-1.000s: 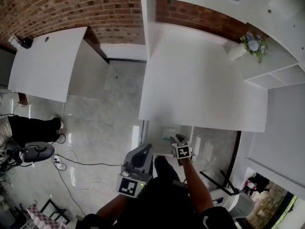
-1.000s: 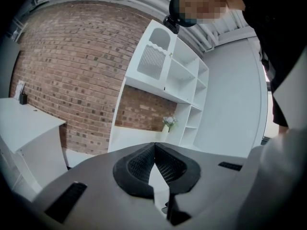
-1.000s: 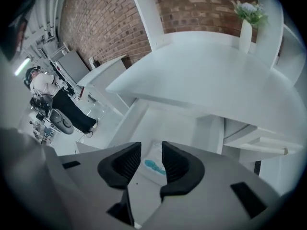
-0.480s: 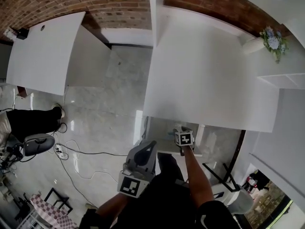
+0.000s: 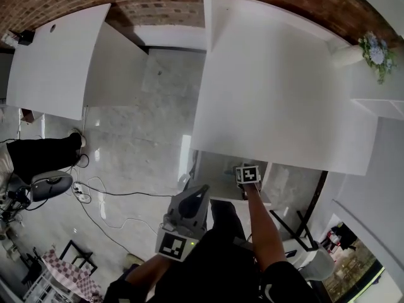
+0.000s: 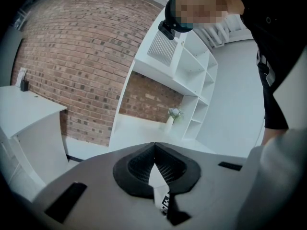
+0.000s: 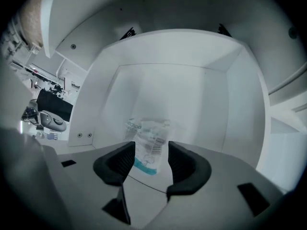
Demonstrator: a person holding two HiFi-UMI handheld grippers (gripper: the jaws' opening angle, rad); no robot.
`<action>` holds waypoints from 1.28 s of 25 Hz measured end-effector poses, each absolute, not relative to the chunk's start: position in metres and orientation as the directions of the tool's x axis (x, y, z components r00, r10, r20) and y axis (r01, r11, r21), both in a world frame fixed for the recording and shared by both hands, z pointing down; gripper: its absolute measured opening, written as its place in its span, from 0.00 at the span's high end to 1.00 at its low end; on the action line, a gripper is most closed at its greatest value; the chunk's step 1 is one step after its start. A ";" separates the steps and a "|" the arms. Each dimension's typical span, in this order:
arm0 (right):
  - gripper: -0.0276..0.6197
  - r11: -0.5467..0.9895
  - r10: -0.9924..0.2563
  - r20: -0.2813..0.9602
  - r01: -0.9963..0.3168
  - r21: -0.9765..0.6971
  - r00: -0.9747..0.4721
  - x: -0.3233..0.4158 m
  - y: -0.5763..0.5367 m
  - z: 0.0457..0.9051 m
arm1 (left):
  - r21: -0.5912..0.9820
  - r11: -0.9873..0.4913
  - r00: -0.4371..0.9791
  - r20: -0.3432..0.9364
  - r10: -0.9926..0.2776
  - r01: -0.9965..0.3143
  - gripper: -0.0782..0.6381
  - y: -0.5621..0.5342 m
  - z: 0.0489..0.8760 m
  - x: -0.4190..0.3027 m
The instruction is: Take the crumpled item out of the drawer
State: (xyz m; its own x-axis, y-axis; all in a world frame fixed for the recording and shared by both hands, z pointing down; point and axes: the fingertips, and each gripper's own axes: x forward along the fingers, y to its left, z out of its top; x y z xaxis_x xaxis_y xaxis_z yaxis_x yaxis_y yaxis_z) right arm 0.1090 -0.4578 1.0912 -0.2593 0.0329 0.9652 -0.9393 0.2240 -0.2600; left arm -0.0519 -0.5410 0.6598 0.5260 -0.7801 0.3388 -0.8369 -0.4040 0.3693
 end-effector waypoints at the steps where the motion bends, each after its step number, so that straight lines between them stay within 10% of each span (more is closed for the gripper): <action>1: 0.60 0.227 0.034 0.965 -0.938 -0.262 -0.262 0.107 -0.458 1.094 | 0.371 -0.400 0.524 0.344 -0.779 -0.838 0.86 -0.541 0.662 -0.052; 32: 0.83 0.185 0.005 0.969 -0.952 -0.244 -0.248 0.102 -0.457 1.064 | 0.348 -0.421 0.527 0.312 -0.791 -0.838 0.86 -0.535 0.641 -0.057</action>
